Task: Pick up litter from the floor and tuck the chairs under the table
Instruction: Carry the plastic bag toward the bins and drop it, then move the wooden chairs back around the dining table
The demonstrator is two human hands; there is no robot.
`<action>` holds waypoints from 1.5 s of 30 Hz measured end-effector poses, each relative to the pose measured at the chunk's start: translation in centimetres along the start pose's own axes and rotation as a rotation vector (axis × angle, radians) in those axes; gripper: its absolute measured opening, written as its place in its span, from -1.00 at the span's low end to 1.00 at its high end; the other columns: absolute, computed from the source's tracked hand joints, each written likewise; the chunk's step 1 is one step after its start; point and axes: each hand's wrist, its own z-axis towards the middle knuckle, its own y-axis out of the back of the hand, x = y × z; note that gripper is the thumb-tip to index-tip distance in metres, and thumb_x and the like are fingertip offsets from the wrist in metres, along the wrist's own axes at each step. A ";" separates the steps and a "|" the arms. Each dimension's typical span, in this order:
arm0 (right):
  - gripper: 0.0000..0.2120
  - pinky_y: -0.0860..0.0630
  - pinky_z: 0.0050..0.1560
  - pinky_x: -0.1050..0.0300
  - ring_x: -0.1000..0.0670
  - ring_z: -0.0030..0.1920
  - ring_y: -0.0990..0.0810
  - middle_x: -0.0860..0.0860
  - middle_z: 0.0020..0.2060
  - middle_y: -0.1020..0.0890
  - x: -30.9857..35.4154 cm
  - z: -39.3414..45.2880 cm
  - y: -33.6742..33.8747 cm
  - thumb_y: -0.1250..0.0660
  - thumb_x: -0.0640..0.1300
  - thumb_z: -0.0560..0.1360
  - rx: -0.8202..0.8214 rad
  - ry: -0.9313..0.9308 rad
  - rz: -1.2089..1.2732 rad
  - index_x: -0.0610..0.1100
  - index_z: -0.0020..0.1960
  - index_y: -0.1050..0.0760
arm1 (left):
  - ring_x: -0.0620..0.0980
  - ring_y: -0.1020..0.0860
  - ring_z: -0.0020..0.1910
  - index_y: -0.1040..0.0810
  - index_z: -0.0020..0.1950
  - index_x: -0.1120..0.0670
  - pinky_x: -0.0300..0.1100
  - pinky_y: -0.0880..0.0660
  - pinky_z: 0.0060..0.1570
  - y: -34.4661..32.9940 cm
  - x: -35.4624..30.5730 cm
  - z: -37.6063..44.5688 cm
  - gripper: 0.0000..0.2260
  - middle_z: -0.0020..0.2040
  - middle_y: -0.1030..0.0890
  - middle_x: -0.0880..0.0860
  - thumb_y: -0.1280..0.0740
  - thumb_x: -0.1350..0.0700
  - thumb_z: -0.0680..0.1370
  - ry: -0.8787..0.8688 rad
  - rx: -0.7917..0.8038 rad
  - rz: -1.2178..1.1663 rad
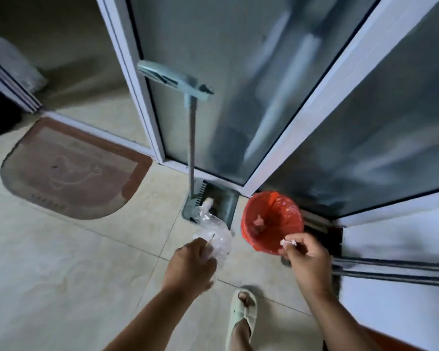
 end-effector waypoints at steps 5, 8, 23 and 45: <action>-0.91 -0.60 -0.10 -0.10 -0.12 -0.20 -0.64 -0.06 -0.24 -0.65 -3.1 8.8 2.8 -0.41 -0.28 0.40 0.048 -0.102 -0.069 -0.11 -0.17 -0.58 | 0.08 -0.62 -0.27 -0.46 -0.20 0.02 -0.08 -0.61 -0.32 -9.1 -6.8 5.9 -0.94 -0.20 -0.60 0.09 -0.24 0.16 0.39 -0.007 0.109 0.115; -0.92 -0.57 0.01 -0.08 -0.09 -0.10 -0.62 -0.08 -0.14 -0.64 -4.7 12.8 4.0 -0.38 -0.27 0.43 0.098 -0.106 -0.125 -0.15 -0.09 -0.57 | -0.08 -0.57 -0.31 -0.52 -0.01 0.06 -0.35 -0.51 -0.45 -13.2 -9.0 9.2 -0.84 -0.18 -0.57 0.02 -0.28 0.16 0.43 -0.040 0.166 0.160; -0.71 -0.38 -0.29 0.60 0.50 -0.20 -0.49 0.32 -0.14 -0.48 -7.9 15.5 7.6 -0.36 -0.25 0.44 0.124 -0.223 -0.057 0.13 -0.02 -0.46 | 0.09 -0.43 0.30 -0.22 0.45 0.00 0.00 -0.39 0.30 -22.7 -13.0 17.5 -0.37 0.39 -0.39 0.07 -0.42 0.15 0.44 -0.043 0.412 0.217; -0.82 -0.48 -0.22 0.41 0.15 -0.20 -0.57 0.06 -0.23 -0.63 11.7 3.3 1.4 -0.33 -0.29 0.41 0.610 0.196 -0.066 -0.06 -0.06 -0.56 | -0.08 -0.57 -0.07 -0.49 0.24 -0.01 -0.27 -0.46 -0.04 2.9 -7.0 -3.2 -0.70 0.09 -0.60 -0.02 -0.33 0.08 0.51 0.106 -0.212 0.153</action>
